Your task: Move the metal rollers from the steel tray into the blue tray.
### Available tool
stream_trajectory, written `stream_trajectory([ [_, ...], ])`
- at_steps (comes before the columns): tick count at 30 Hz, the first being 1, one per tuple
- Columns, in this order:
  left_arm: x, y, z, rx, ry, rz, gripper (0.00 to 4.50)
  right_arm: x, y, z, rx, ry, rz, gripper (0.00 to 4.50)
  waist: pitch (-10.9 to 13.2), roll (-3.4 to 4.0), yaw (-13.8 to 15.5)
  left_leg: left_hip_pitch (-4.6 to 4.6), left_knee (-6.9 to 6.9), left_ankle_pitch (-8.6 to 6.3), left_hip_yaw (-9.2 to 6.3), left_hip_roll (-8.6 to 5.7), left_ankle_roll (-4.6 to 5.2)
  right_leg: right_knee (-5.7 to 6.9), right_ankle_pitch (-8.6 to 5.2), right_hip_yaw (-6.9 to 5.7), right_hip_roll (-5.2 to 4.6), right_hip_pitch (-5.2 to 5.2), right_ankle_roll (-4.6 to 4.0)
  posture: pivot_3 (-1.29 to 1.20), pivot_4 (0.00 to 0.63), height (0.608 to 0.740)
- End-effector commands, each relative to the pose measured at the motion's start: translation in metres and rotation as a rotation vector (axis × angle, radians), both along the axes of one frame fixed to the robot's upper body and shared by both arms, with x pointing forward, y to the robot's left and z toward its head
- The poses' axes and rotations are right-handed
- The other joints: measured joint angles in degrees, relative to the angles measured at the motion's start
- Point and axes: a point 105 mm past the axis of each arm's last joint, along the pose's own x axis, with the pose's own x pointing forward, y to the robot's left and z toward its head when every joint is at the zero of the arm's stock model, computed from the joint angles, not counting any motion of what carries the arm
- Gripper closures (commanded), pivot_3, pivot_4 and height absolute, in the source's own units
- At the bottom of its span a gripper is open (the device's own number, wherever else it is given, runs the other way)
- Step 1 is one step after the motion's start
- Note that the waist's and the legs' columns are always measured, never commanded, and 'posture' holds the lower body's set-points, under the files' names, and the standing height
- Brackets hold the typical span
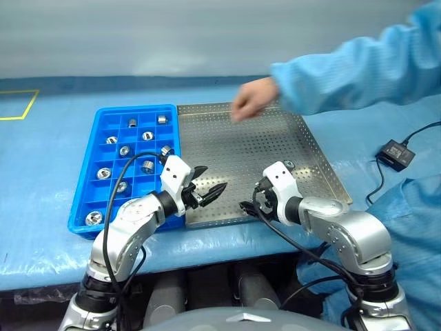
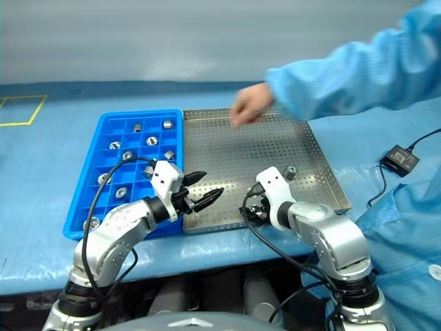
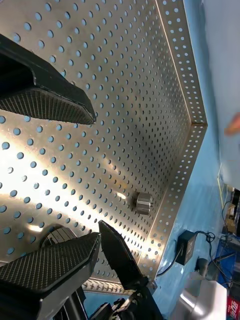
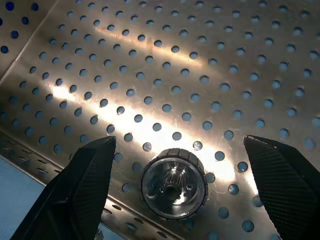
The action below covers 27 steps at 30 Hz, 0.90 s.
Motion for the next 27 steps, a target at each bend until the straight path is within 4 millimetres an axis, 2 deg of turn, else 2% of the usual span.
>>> stream_trajectory([
  [1, -0.002, -0.002, 0.007, -0.011, -0.039, 0.001, 0.74, 0.006, -0.009, 0.005, -0.017, 0.0, -0.053, 0.17, 0.0, 0.0, 0.01, 0.0, 0.0, 0.0, 0.01, 0.0, 0.0, -0.01, 0.0, 0.0, 0.0, 0.0, 0.0, -0.07, 0.15, 0.74],
  [6, -0.002, -0.001, 0.006, -0.011, -0.036, 0.01, 0.74, 0.009, -0.011, -0.001, -0.055, 0.035, -0.069, 0.17, 0.0, 0.0, 0.03, -0.02, -0.01, 0.0, -0.01, -0.01, 0.01, -0.01, 0.0, 0.0, 0.0, 0.0, 0.01, -0.06, 0.15, 0.74],
  [9, -0.001, 0.0, 0.006, -0.009, -0.038, 0.023, 0.74, 0.008, -0.013, -0.004, -0.076, 0.05, -0.071, 0.75, 0.0, 0.0, 0.08, -0.01, 0.0, 0.0, -0.01, -0.02, 0.01, -0.01, 0.0, 0.0, 0.0, 0.01, 0.01, -0.06, 0.15, 0.74],
  [14, 0.0, 0.004, 0.005, 0.0, -0.035, 0.042, 0.74, 0.006, -0.009, -0.002, -0.072, 0.068, -0.046, 2.34, 0.0, 0.0, 0.19, -0.02, -0.01, -0.01, -0.02, -0.02, 0.01, -0.02, 0.0, 0.0, 0.0, 0.01, 0.01, -0.05, 0.15, 0.74],
  [17, 0.0, 0.005, 0.005, 0.0, -0.034, 0.047, 0.74, 0.01, -0.008, 0.002, -0.066, 0.049, -0.049, 2.34, 0.0, 0.0, 0.19, -0.01, -0.01, -0.01, -0.02, -0.02, 0.01, -0.02, 0.0, 0.0, 0.0, 0.01, 0.02, -0.05, 0.15, 0.74],
  [20, -0.001, 0.006, 0.005, -0.001, -0.034, 0.05, 0.74, 0.017, -0.004, 0.009, -0.038, 0.009, -0.057, 2.77, 0.0, 0.0, 0.18, -0.02, -0.01, -0.01, -0.01, -0.02, 0.01, -0.02, 0.0, 0.0, 0.01, 0.0, 0.02, -0.05, 0.15, 0.74],
  [25, 0.001, 0.012, 0.007, 0.008, -0.041, 0.073, 0.74, 0.015, 0.024, 0.029, 0.084, -0.069, 0.024, 2.77, 0.0, 0.0, 0.15, -0.02, -0.02, -0.01, -0.03, 0.0, 0.01, -0.02, 0.0, 0.0, 0.05, 0.0, 0.03, -0.04, 0.15, 0.74],
  [27, 0.003, 0.02, 0.008, 0.017, -0.05, 0.113, 0.74, 0.011, 0.038, 0.038, 0.131, -0.101, 0.072, 2.77, 0.0, 0.0, 0.2, -0.02, -0.03, -0.01, -0.04, 0.02, 0.01, -0.01, 0.0, 0.0, 0.08, 0.0, 0.03, -0.04, 0.15, 0.74],
])
